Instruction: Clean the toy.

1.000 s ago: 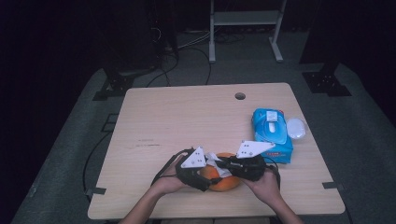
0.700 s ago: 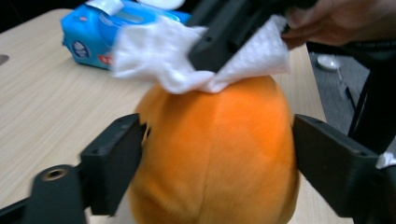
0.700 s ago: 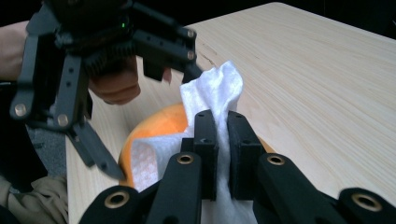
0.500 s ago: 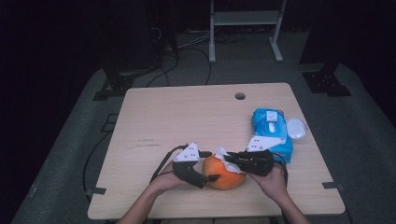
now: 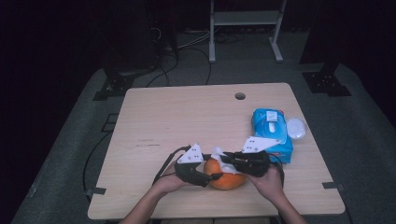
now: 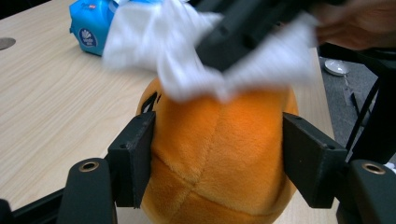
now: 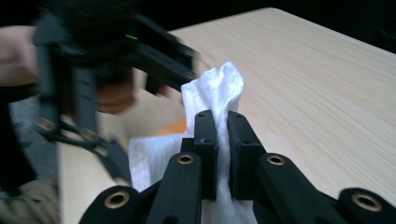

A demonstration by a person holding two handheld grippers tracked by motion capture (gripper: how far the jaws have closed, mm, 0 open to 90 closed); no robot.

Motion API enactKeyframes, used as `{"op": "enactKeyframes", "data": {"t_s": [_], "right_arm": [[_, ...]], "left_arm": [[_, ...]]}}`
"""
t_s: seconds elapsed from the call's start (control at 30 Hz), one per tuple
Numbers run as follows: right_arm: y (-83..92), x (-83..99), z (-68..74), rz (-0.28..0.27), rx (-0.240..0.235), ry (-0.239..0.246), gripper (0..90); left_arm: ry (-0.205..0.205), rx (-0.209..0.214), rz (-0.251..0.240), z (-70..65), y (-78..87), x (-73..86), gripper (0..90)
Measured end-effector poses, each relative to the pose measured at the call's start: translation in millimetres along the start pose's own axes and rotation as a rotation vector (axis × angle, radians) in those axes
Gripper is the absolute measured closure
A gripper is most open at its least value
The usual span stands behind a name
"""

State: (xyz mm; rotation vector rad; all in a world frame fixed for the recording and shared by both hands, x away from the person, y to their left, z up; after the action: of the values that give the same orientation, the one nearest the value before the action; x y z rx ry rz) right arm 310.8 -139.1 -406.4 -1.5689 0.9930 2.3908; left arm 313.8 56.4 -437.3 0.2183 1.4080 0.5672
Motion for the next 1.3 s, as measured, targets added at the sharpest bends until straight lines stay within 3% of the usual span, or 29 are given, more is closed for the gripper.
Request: {"op": "enactKeyframes", "data": {"t_s": [0.13, 0.3, 0.5, 0.67, 0.73, 0.83, 0.93, 1.03, 1.13, 1.3], "right_arm": [[14.2, 12.9, -33.8, 0.004, 0.059, -0.088, 82.8], [25.2, 25.9, -51.1, 0.039, 0.078, -0.147, 82.8], [26.8, 25.2, -49.3, 0.032, 0.060, -0.163, 82.8], [26.1, 13.1, -27.9, -0.005, -0.010, -0.118, 82.8], [25.7, 11.8, -23.9, -0.001, -0.014, -0.100, 82.7], [25.4, 16.0, -31.1, 0.009, -0.005, -0.117, 82.7], [27.0, 24.2, -48.7, 0.030, 0.041, -0.153, 82.7], [28.8, 26.6, -52.9, 0.030, 0.052, -0.173, 82.8], [25.5, 20.0, -41.8, 0.016, 0.048, -0.142, 82.8], [15.3, 3.8, -17.1, -0.018, -0.015, -0.081, 82.7]], "left_arm": [[0.030, 0.001, -0.008, 5.3, 2.8, 6.1, 31.7], [0.063, 0.004, -0.021, 9.4, 4.4, 9.4, 32.0], [0.078, -0.006, -0.018, 10.2, 4.2, 9.3, 31.9], [0.094, -0.018, -0.017, 12.2, 3.8, 10.4, 32.0], [0.103, -0.019, -0.019, 13.3, 4.3, 11.7, 31.9], [0.116, -0.028, -0.022, 15.6, 5.5, 13.3, 31.5], [0.132, -0.034, -0.031, 17.8, 6.2, 14.2, 31.2], [0.133, -0.037, -0.032, 17.5, 5.5, 13.4, 31.2], [0.127, -0.044, -0.029, 16.3, 4.0, 11.7, 31.0], [0.120, -0.054, -0.025, 12.1, 0.7, 7.8, 30.7]]}}
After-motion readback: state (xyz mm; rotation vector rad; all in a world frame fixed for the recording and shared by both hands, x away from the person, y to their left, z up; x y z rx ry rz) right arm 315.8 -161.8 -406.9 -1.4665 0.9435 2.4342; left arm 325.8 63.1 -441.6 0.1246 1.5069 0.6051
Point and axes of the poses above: each handheld gripper's, and its own axes: y roughly backward along the jaws, x roughly out of its underside, z roughly to its left, the point moved 3 cm from there along -y, roughly forward along the jaws, and after that the axes turned 13 degrees about -y, right-handed, at the moved point
